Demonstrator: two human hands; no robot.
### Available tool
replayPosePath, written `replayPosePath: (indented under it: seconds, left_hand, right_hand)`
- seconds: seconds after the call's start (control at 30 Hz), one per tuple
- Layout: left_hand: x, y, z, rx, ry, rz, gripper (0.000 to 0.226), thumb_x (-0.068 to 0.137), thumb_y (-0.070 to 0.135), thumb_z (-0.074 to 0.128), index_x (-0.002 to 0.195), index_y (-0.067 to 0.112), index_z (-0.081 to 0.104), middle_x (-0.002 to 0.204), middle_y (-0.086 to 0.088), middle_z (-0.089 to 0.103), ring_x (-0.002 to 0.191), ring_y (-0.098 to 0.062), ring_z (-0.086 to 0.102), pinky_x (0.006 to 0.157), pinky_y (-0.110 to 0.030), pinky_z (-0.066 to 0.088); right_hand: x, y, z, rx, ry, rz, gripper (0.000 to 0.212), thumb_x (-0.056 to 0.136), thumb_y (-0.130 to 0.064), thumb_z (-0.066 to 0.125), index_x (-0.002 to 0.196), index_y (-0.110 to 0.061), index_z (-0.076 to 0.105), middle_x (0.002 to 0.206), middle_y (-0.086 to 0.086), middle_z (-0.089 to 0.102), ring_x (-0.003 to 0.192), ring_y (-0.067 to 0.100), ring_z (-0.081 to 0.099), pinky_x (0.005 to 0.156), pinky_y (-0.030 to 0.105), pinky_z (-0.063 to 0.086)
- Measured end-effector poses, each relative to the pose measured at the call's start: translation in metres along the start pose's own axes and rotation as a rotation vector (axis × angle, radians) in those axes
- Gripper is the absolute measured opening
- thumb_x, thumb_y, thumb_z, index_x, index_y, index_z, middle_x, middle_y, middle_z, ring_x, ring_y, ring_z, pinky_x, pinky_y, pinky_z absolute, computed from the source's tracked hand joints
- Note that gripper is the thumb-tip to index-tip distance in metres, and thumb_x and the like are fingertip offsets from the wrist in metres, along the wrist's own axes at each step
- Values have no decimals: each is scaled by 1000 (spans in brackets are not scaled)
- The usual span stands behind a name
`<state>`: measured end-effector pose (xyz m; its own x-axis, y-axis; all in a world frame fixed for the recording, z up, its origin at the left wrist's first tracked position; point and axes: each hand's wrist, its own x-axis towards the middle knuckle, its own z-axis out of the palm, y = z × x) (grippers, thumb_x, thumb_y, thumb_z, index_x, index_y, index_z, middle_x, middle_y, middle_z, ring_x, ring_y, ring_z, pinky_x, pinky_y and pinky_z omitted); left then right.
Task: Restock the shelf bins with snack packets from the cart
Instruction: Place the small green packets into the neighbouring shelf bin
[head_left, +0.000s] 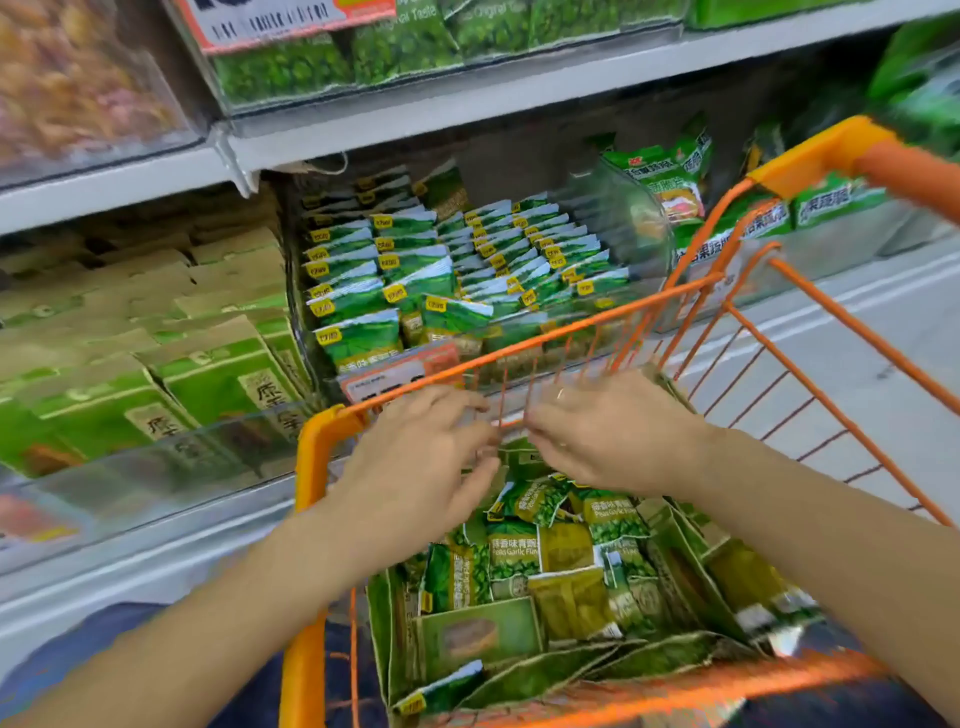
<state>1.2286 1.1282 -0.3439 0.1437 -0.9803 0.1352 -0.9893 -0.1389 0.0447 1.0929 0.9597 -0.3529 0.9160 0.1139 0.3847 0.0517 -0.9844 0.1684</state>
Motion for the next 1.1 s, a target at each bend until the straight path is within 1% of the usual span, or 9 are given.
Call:
replayPosePath:
  seconds: [0.13, 0.3, 0.4, 0.5, 0.67, 0.8, 0.9, 1.0, 1.1]
  left_hand:
    - [-15, -14, 15, -94, -212, -93, 38, 93, 46, 42, 113, 25, 67, 126, 1, 59, 116, -23, 56, 97, -39, 46]
    - [-12, -18, 25, -257, -411, -162, 37, 96, 48, 47, 125, 27, 57, 132, 3, 51, 121, -21, 50, 99, -41, 44]
    - [-12, -18, 22, -259, -369, -179, 37, 97, 48, 46, 125, 27, 56, 131, 2, 53, 118, -21, 52, 96, -40, 46]
    - [-11, -16, 15, -438, -212, -198, 34, 95, 44, 51, 127, 30, 56, 131, 6, 57, 117, -13, 54, 96, -35, 46]
    - [-16, 4, -10, -580, -91, -163, 65, 86, 63, 55, 143, 37, 38, 142, 18, 45, 126, -2, 45, 102, -29, 42]
    - [-3, 11, -17, -447, 234, -209, 51, 93, 34, 59, 141, 27, 43, 130, 11, 59, 115, -12, 57, 86, -27, 46]
    - [20, -2, -29, -1028, 236, -425, 13, 91, 22, 65, 101, 16, 62, 88, 18, 69, 81, -1, 63, 67, -14, 46]
    - [40, -11, -35, -1456, 98, -432, 20, 86, 18, 71, 100, 7, 63, 101, -9, 71, 86, -17, 69, 76, -30, 59]
    - [46, -23, -28, -783, 227, -343, 29, 86, 41, 66, 91, 13, 66, 87, -5, 69, 84, -20, 63, 78, -26, 46]
  right_hand:
    - [-7, -18, 21, 160, -934, 163, 41, 92, -49, 53, 115, -16, 59, 103, 4, 67, 97, 26, 62, 67, 31, 44]
    - [-24, -47, 44, 382, -1253, 222, 45, 82, -40, 71, 116, -13, 59, 111, 4, 66, 101, 23, 58, 70, 27, 39]
    - [-18, -48, 39, 508, -1208, 290, 19, 84, -24, 72, 98, -13, 66, 100, 7, 70, 81, 16, 57, 58, 23, 38]
    - [-4, -28, 20, 910, -915, 646, 14, 83, -18, 74, 77, -20, 62, 76, 5, 67, 60, 5, 55, 55, 18, 42]
    - [26, -18, -32, 1564, -318, 1229, 22, 80, -3, 71, 97, -11, 58, 71, 0, 68, 59, 4, 65, 56, 17, 53]
    - [43, -20, -65, 1727, -69, 1179, 34, 67, -17, 72, 99, -8, 63, 79, 5, 72, 67, 12, 71, 58, 19, 56]
    - [50, -8, -76, 1482, 42, 1111, 49, 64, -37, 71, 108, -17, 64, 102, 2, 71, 89, 11, 70, 62, 23, 55]
    - [59, -1, -71, 1440, -157, 1013, 38, 77, -28, 71, 112, -15, 64, 104, -4, 71, 89, 5, 66, 66, 22, 51]
    - [70, 16, -56, 1357, -80, 1010, 20, 83, -14, 70, 103, -11, 67, 82, -4, 70, 75, 11, 58, 58, 21, 40]
